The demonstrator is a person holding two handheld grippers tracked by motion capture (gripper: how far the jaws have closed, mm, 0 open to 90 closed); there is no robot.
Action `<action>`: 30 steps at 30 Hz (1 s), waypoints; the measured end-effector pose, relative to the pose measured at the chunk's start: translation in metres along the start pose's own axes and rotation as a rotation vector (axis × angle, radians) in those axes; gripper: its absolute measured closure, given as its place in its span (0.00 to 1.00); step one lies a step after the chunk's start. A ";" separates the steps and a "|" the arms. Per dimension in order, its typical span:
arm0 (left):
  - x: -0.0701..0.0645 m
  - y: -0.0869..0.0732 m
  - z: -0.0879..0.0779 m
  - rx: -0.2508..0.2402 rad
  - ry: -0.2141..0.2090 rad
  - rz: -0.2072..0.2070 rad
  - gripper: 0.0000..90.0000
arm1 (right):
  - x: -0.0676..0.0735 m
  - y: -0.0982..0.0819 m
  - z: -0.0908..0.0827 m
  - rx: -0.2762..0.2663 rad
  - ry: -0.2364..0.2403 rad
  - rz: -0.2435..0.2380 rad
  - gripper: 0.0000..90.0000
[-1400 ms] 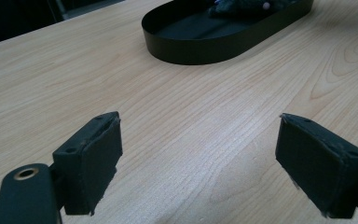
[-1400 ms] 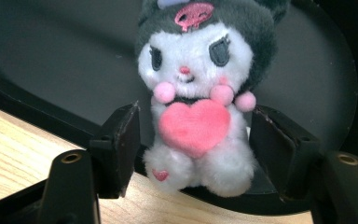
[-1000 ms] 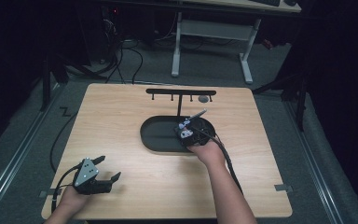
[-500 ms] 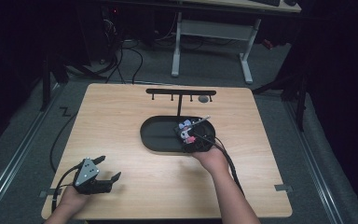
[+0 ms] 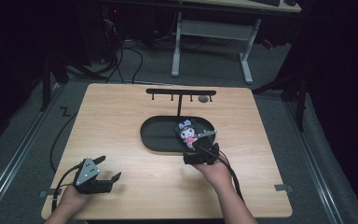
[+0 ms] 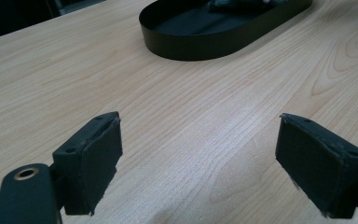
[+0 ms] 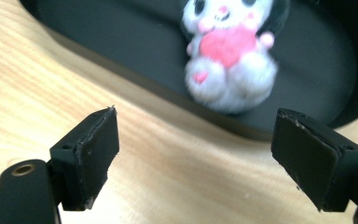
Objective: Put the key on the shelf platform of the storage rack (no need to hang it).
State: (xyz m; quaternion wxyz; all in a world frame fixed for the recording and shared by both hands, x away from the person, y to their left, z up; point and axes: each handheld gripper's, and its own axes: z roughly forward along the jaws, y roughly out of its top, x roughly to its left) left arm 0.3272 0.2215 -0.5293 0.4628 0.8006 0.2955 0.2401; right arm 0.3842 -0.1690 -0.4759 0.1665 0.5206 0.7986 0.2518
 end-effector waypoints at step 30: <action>0.000 0.000 0.001 0.005 -0.010 0.002 0.17 | -0.015 -0.129 -0.033 -0.312 -0.033 0.028 0.16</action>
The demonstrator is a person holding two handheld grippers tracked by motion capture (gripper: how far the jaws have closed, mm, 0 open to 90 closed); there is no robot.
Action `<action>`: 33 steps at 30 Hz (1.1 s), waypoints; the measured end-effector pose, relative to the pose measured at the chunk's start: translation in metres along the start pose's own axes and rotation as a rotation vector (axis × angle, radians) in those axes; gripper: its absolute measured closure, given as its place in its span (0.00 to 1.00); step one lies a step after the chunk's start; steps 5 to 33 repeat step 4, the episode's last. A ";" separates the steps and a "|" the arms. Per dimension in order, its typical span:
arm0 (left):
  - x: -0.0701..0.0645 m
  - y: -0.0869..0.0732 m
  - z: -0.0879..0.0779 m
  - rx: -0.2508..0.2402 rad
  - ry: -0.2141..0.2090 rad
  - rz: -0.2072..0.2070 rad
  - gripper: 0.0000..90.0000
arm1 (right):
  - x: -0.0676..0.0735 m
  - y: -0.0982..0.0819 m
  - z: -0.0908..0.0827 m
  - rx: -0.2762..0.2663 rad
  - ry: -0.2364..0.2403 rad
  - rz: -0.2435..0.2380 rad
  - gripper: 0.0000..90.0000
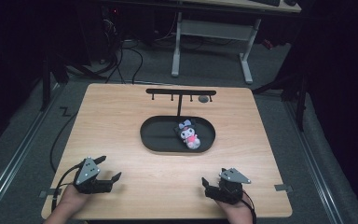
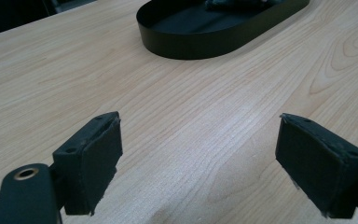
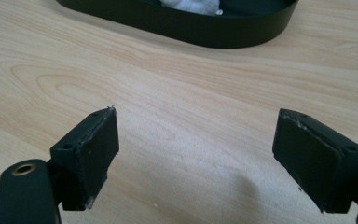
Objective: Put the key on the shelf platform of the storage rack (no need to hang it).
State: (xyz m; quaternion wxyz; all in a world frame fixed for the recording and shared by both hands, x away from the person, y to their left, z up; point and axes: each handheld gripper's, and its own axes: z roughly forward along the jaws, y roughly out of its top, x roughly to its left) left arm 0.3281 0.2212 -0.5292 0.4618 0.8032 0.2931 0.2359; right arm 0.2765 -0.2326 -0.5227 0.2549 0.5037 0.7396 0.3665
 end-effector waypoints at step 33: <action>0.000 0.000 0.000 -0.001 -0.003 0.001 0.17 | 0.006 0.000 0.005 0.021 0.011 -0.025 0.16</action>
